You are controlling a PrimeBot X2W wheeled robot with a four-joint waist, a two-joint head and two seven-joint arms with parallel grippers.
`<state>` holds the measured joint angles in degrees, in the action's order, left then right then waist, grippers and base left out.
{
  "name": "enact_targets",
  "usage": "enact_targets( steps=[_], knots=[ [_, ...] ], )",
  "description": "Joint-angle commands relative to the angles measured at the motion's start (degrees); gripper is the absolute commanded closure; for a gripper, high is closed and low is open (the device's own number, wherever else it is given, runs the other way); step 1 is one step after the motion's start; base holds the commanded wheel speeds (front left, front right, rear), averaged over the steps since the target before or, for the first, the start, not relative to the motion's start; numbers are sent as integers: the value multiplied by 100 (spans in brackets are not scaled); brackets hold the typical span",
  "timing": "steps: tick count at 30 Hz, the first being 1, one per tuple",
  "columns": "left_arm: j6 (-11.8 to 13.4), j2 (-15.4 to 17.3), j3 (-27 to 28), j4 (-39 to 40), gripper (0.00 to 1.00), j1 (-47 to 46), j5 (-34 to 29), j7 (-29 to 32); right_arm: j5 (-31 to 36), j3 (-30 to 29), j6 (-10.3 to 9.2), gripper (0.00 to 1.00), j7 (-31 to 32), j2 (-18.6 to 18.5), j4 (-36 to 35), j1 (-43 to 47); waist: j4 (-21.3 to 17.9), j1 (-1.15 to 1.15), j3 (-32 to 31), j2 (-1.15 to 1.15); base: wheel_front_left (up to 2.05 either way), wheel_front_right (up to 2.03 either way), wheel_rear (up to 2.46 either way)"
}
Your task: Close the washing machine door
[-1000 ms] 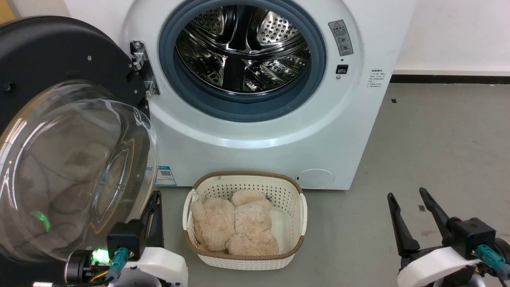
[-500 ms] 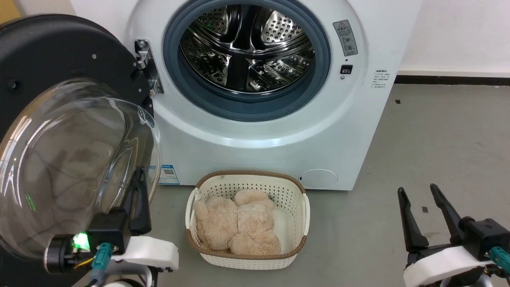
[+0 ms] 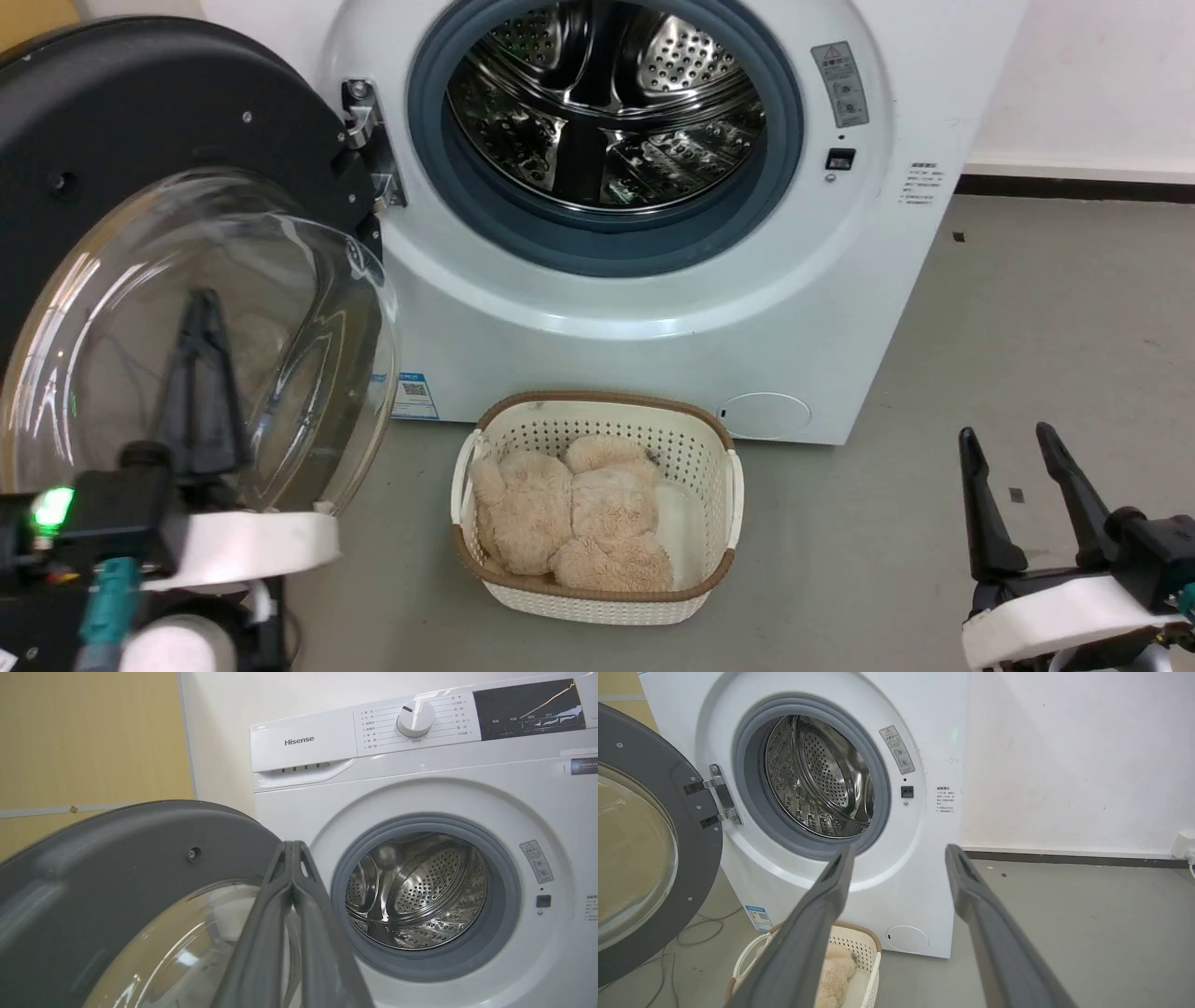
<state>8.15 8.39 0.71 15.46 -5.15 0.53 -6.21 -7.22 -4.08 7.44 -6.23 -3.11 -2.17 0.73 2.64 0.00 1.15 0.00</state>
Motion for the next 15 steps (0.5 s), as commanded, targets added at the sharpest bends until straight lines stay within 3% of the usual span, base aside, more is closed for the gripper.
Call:
enact_targets(
  steps=[1, 9, 15],
  knots=[
    [56, 117, 112, 179, 100, -134, 26, -69, -62, -47, 2, 0, -68, 11, -45, 36, 42, 0, 16, 0, 0, 0, 0],
    [74, 307, 791, 568, 100, -303, 388, -165, -160, -130, 2, 0, -164, 12, -86, 48, 217, 0, 79, 0, 0, 0, 0],
    [-96, 396, 1535, 684, 100, -476, 807, -237, -216, -200, 3, 0, -236, 14, -118, 55, 379, 0, 145, 0, 0, 0, 0]
  ],
)
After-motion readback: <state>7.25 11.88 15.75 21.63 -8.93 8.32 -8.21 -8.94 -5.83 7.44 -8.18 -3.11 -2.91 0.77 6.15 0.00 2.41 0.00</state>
